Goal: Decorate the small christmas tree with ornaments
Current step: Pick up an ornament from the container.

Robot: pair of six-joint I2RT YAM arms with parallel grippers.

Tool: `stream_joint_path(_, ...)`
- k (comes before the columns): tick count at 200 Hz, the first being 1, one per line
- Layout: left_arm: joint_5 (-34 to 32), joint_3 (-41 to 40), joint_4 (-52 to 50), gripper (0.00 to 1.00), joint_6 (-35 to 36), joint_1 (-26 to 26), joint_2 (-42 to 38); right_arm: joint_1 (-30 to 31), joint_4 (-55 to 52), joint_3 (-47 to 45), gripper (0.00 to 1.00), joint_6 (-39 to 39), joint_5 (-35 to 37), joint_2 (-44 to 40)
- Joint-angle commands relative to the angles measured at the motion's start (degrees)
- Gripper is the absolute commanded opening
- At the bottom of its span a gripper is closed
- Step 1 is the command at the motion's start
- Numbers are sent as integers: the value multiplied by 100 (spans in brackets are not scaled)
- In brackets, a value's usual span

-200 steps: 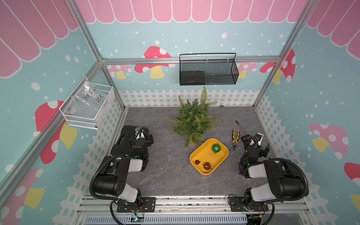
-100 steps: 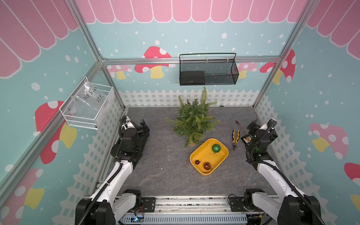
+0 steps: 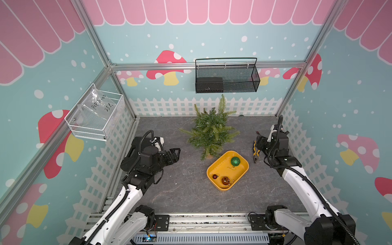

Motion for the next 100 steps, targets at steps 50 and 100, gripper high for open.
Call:
stream_joint_path(50, -475, -535, -415, 81, -719, -1785, -41, 1270, -1398, 93, 64, 271, 90, 731)
stream_joint_path(100, -728, -565, -287, 80, -844, -2205, 131, 1558, -1110, 111, 64, 356, 13, 1295)
